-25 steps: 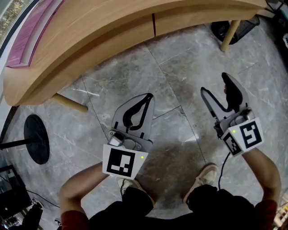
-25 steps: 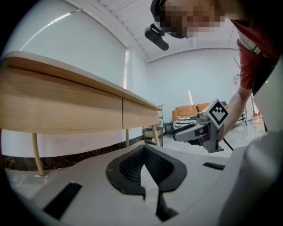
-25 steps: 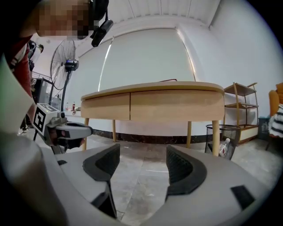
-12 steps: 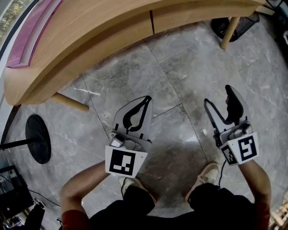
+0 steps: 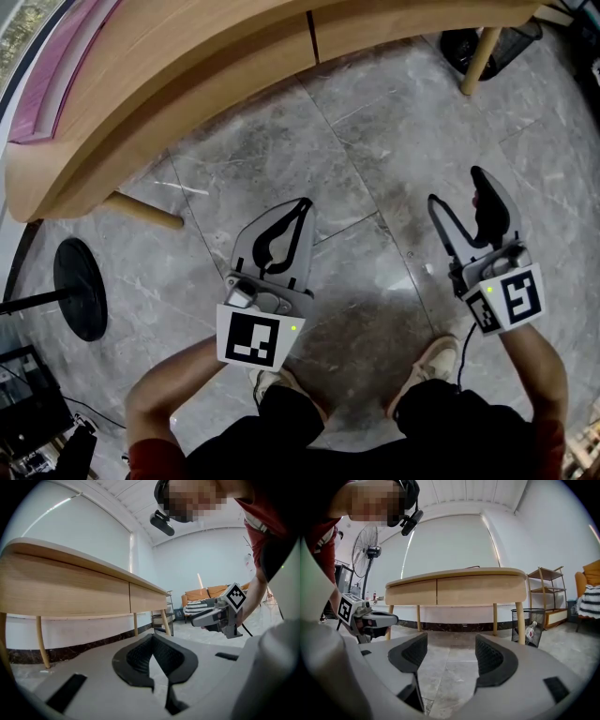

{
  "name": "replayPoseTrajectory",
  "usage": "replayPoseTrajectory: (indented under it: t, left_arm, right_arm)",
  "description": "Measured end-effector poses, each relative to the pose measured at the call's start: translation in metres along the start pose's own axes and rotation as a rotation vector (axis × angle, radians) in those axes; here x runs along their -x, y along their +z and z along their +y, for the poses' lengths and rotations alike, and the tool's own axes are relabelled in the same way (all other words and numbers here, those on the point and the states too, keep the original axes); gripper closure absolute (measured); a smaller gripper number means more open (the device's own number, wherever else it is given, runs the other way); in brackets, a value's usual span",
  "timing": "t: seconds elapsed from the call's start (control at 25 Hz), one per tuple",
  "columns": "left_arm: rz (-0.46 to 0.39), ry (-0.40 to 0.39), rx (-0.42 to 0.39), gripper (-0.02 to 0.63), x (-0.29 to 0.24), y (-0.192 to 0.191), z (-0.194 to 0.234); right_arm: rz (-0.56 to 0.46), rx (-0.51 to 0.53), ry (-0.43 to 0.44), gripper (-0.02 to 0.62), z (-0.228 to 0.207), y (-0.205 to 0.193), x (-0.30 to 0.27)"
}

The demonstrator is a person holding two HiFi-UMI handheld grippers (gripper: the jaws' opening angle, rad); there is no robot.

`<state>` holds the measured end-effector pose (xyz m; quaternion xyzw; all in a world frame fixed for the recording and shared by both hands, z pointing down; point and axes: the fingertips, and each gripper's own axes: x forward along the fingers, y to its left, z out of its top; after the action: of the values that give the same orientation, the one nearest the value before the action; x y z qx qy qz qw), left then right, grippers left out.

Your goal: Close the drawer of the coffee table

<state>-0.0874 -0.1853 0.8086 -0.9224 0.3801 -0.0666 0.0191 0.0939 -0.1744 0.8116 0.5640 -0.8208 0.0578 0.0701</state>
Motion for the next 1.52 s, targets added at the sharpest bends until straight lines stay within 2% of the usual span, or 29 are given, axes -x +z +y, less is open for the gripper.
replayPoseTrajectory:
  t: [0.4,0.64,1.08,1.24,1.4,1.52]
  left_arm:
    - [0.009,-0.006,-0.005,0.600,-0.005,-0.005,-0.001]
    - [0.016,-0.005,-0.003,0.600,-0.007,-0.010,-0.001]
    - [0.054,0.002,0.017,0.600,-0.015,-0.035,0.002]
    - [0.184,-0.080,-0.081,0.600,0.003,-0.052,-0.013]
    - [0.276,-0.025,-0.073,0.600,0.030,-0.039,-0.006]
    - [0.323,0.033,-0.044,0.600,0.054,-0.004,0.002]
  right_arm:
    - [0.029,-0.031,-0.002,0.452,-0.006,-0.014,0.001]
    - [0.037,-0.002,-0.030,0.598,-0.010,-0.018,0.001]
    - [0.094,0.001,-0.059,0.598,-0.016,-0.031,-0.008]
    - [0.178,0.018,-0.108,0.598,-0.017,-0.033,0.005]
    - [0.289,-0.011,-0.117,0.598,0.000,-0.020,0.031]
    - [0.354,-0.021,-0.089,0.598,0.022,0.012,0.053]
